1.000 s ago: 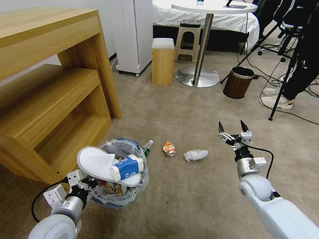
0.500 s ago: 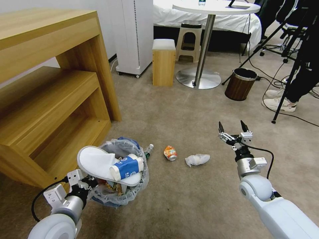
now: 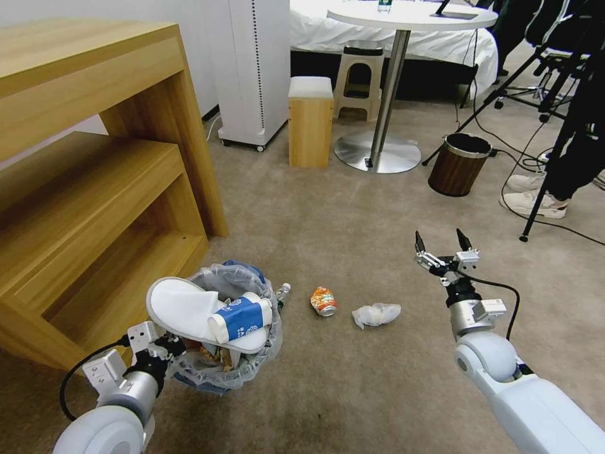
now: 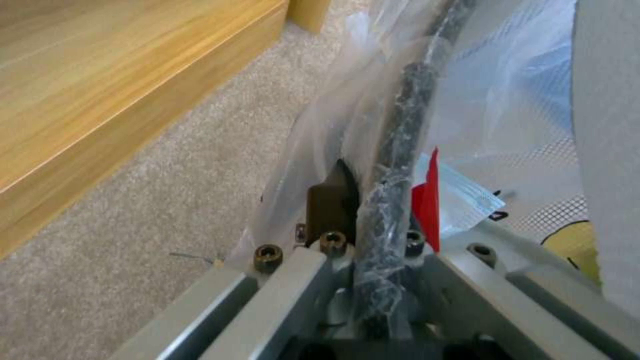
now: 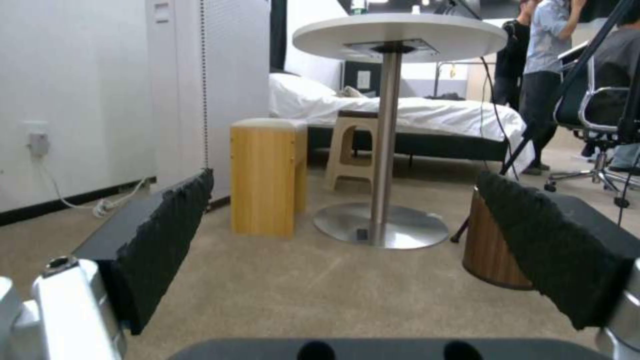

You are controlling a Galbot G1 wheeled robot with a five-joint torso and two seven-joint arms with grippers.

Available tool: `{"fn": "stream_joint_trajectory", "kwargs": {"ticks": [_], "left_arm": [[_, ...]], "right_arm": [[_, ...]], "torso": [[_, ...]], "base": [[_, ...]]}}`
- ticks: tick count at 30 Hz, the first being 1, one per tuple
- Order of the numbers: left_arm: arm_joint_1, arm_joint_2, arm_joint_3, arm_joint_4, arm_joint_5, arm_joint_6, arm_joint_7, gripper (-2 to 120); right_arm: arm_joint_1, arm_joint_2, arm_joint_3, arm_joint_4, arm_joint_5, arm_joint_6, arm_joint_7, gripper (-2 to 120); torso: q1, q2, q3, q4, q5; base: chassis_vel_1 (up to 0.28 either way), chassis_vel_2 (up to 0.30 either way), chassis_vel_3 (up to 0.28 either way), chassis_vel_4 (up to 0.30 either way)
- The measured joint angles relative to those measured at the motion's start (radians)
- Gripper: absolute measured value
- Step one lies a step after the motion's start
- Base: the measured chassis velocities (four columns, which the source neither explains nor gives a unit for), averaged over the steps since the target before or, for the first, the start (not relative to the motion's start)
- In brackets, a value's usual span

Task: Pick up the trash bin and place the garbage on the floor into it.

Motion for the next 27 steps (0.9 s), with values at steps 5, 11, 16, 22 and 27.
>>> {"fn": "stream_joint_trajectory", "kwargs": {"ticks": [5, 11, 16, 22, 27], "left_arm": [[0.0, 0.0, 0.0, 0.001, 0.0, 0.0, 0.0, 0], [0.0, 0.0, 0.0, 0.003, 0.001, -0.001, 0.0, 0], [0.001, -0.001, 0.002, 0.006, 0.003, -0.002, 0.0, 0], [-0.005, -0.003, 0.007, 0.018, 0.01, -0.003, 0.002, 0], [-0.008, -0.011, 0.012, 0.025, 0.017, -0.006, 0.006, 0]], "right_arm": [[0.0, 0.001, 0.0, -0.002, -0.001, 0.001, 0.001, 100], [0.004, 0.002, -0.007, -0.011, -0.002, 0.012, 0.015, 100], [-0.009, -0.019, 0.008, 0.0, -0.008, -0.023, 0.008, 100], [-0.088, -0.113, 0.061, 0.037, 0.039, -0.128, -0.062, 100], [-0.148, -0.166, 0.102, 0.023, 0.063, -0.192, -0.111, 100]], "torso": [[0.0, 0.0, 0.0, -0.0001, 0.0], [0.0, 0.0, 0.0, 0.0, 0.0], [0.0, 0.0, 0.0, 0.0002, 0.0], [0.0, 0.0, 0.0, -0.0002, -0.0005], [0.0, 0.0, 0.0, -0.0001, -0.0002]], "base": [[-0.056, 0.061, 0.042, -0.057], [-0.008, 0.01, 0.004, -0.008], [0.0, 0.0, 0.0, 0.0], [0.0, 0.0, 0.0, 0.0], [0.0, 0.0, 0.0, 0.0]]}}
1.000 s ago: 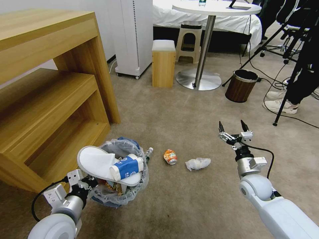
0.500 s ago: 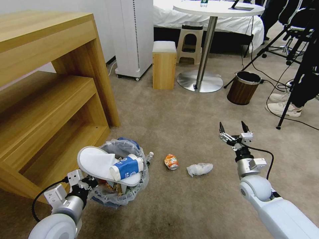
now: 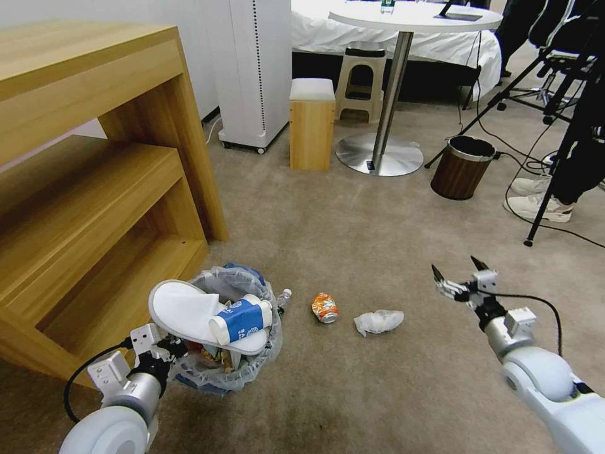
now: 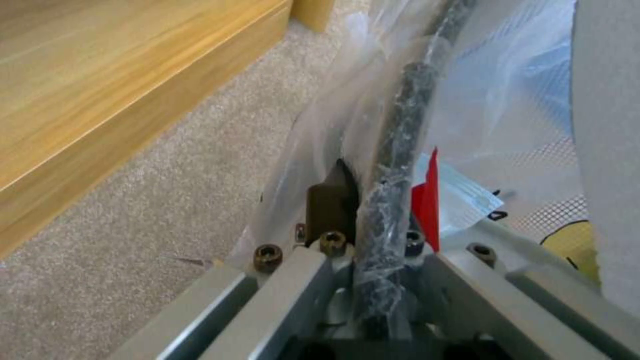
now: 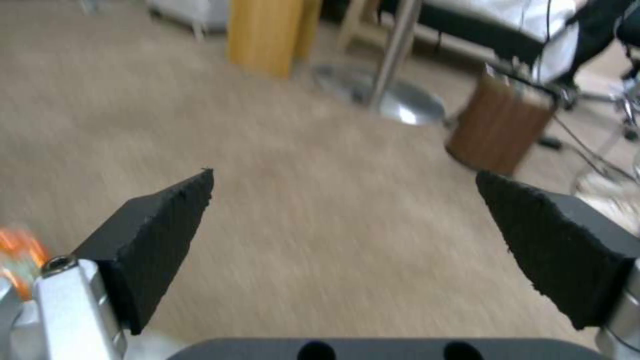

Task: Pick up the trash bin and place the garbage on the floor into it.

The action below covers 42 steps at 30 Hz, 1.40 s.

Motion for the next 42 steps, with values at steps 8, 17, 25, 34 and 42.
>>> {"fn": "stream_joint_trajectory", "kwargs": {"ticks": [8, 17, 25, 34, 42], "left_arm": [[-0.002, -0.006, 0.002, 0.009, 0.008, -0.009, 0.008, 0], [0.0, -0.022, 0.003, 0.018, 0.022, -0.017, 0.017, 0], [-0.006, -0.041, 0.008, 0.03, 0.042, -0.021, 0.022, 0], [0.002, -0.061, 0.012, 0.032, 0.064, -0.027, 0.028, 0], [0.006, -0.073, 0.012, 0.032, 0.071, -0.028, 0.03, 0]], "right_arm": [[-0.053, -0.029, -0.007, -0.165, -0.052, -0.027, -0.065, 100], [0.013, -0.028, -0.091, -0.325, -0.145, -0.047, -0.099, 100], [0.141, -0.03, -0.142, -0.41, -0.447, 0.062, -0.255, 100], [0.301, 0.024, -0.237, -0.644, -0.629, 0.222, -0.332, 100], [0.439, 0.09, -0.342, -0.749, -0.674, 0.225, -0.332, 100]], "torso": [[0.0, 0.0, 0.0, 0.0, 0.0006], [0.0, 0.0, 0.0, 0.0, 0.0002], [0.0, 0.0, 0.0, 0.0001, 0.0], [0.0, 0.0, 0.0, 0.0, 0.0003], [0.0, 0.0, 0.0, 0.0002, 0.0]], "base": [[0.0, 0.0, 0.0, 0.0], [0.0, 0.0, 0.0, 0.0], [0.0, 0.0, 0.0, 0.0], [0.0, 0.0, 0.0, 0.0], [0.0, 0.0, 0.0, 0.0]]}}
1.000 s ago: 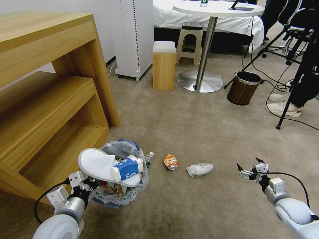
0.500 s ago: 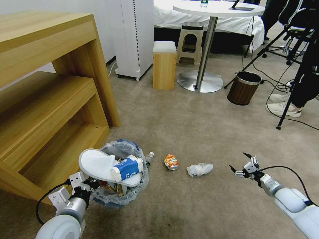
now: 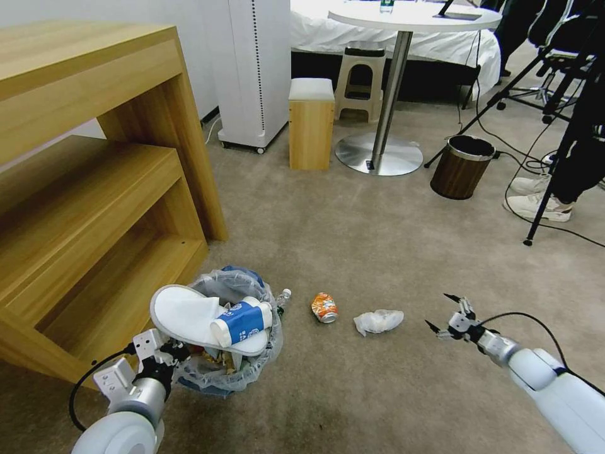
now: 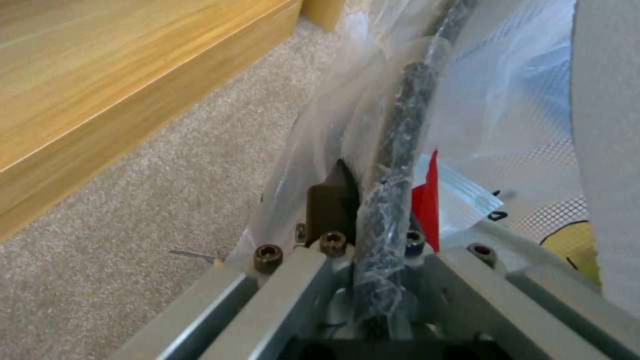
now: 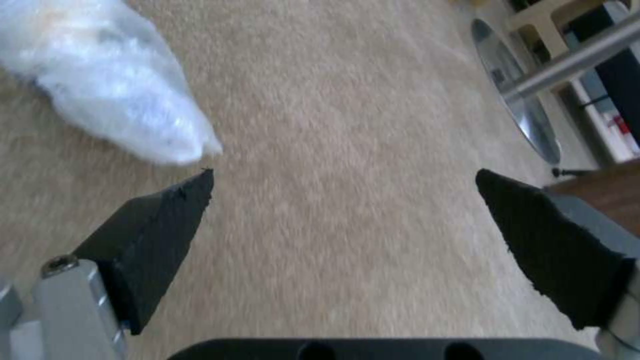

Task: Pick up the trash bin and place the garbage on the floor into it.

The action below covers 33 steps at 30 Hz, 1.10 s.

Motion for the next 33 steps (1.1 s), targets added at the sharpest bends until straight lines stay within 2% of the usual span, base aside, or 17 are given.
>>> {"fn": "stream_joint_trajectory", "kwargs": {"ticks": [9, 10, 14, 20, 22, 25, 33], "left_arm": [[0.001, 0.001, -0.001, -0.007, -0.001, -0.001, 0.0, 0], [0.001, 0.004, -0.001, -0.012, -0.002, -0.001, 0.001, 0], [-0.004, 0.009, -0.001, -0.018, -0.009, -0.001, 0.001, 0], [-0.007, 0.013, -0.004, -0.022, -0.013, -0.001, 0.001, 0], [-0.007, 0.015, -0.006, -0.022, -0.014, -0.001, 0.001, 0], [-0.01, 0.018, -0.008, -0.019, -0.017, -0.001, 0.001, 0], [-0.03, 0.017, 0.0, 0.005, -0.017, -0.002, 0.001, 0]], "right_arm": [[0.085, 0.035, -0.077, -0.068, -0.01, 0.001, 0.002, 100], [0.118, 0.049, -0.12, -0.103, -0.01, 0.003, 0.001, 100], [0.172, 0.084, -0.19, -0.159, -0.009, 0.004, -0.001, 100], [0.189, 0.129, -0.251, -0.2, -0.012, 0.003, -0.002, 100], [0.188, 0.132, -0.256, -0.199, -0.003, 0.012, -0.006, 100], [0.17, 0.119, -0.258, -0.135, 0.009, -0.015, -0.02, 100], [0.131, 0.055, -0.26, 0.005, 0.101, -0.039, -0.051, 100]], "torso": [[0.0, 0.0, 0.0, 0.0, 0.0002], [0.0, 0.0, 0.0, -0.0001, 0.0001], [0.0, 0.0, 0.0, -0.0001, -0.0003], [0.0, 0.0, 0.0, -0.0002, 0.0002], [0.0, 0.0, 0.0, -0.0002, 0.0002], [0.0, 0.0, 0.0, -0.0001, 0.0002], [0.0, 0.0, 0.0, -0.0002, -0.0001]], "base": [[0.0, 0.0, 0.0, 0.0], [0.0, 0.0, 0.0, 0.0], [0.0, 0.0, 0.0, 0.0], [0.0, 0.0, 0.0, 0.0], [0.0, 0.0, 0.0, 0.0], [0.0, 0.0, 0.0, 0.0], [0.0, 0.0, 0.0, 0.0]]}}
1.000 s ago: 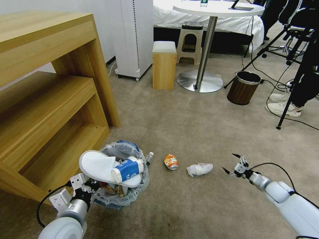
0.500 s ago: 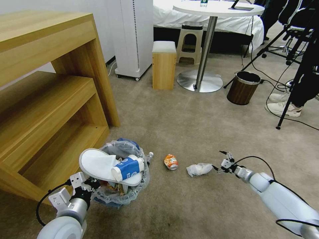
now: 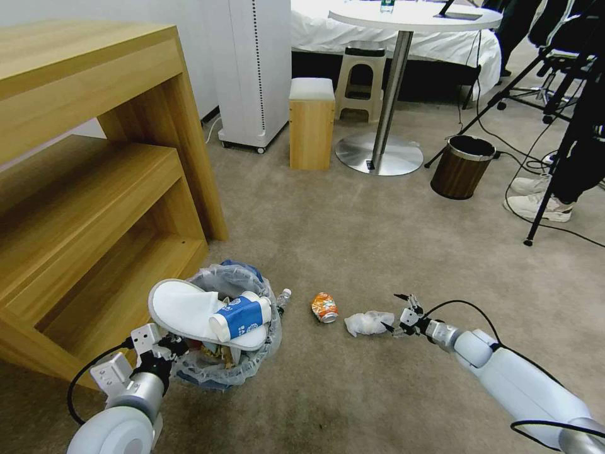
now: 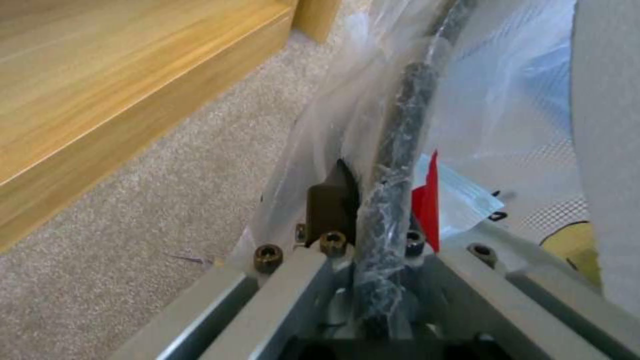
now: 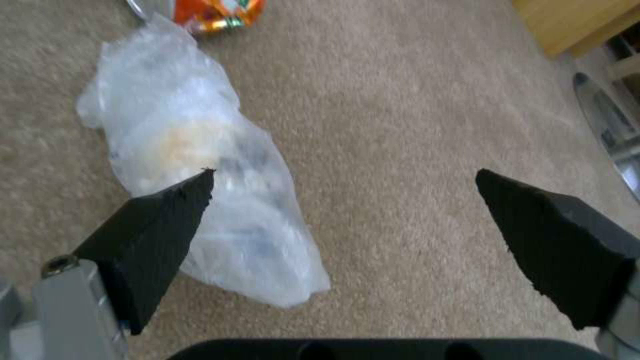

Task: Pick up the trash bin and place the garbage on the floor into it.

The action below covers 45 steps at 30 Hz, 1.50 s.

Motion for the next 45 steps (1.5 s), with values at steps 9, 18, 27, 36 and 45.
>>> {"fn": "stream_joint_trajectory", "kwargs": {"ticks": [9, 18, 27, 36, 45], "left_arm": [[0.01, -0.004, -0.002, -0.021, 0.001, 0.0, 0.0, 0], [0.021, -0.019, -0.004, -0.039, 0.008, 0.001, 0.0, 0], [0.027, -0.033, -0.003, -0.048, 0.016, 0.001, 0.002, 0], [0.033, -0.03, -0.007, -0.048, 0.02, -0.007, 0.008, 0], [0.029, -0.023, -0.008, -0.049, 0.016, -0.014, 0.009, 0]], "right_arm": [[0.005, 0.013, -0.014, -0.044, -0.03, 0.001, 0.004, 100], [0.034, 0.059, -0.047, -0.131, -0.059, 0.013, 0.015, 100], [0.084, 0.101, -0.067, -0.24, -0.096, 0.042, 0.021, 100], [0.098, 0.154, -0.084, -0.284, -0.114, 0.041, 0.076, 93], [0.097, 0.175, -0.078, -0.309, -0.124, 0.065, 0.082, 65]], "torso": [[0.0, 0.0, 0.0, 0.0, 0.0004], [0.0, 0.0, 0.0, 0.0, 0.0003], [0.0, 0.0, 0.0, 0.0, 0.0001], [0.0, 0.0, 0.0, 0.0001, 0.0001], [0.0, 0.0, 0.0, 0.0, 0.0002]], "base": [[0.0, 0.0, 0.0, 0.0], [0.0, 0.0, 0.0, 0.0], [0.0, 0.0, 0.0, 0.0], [0.0, 0.0, 0.0, 0.0], [0.0, 0.0, 0.0, 0.0]]}}
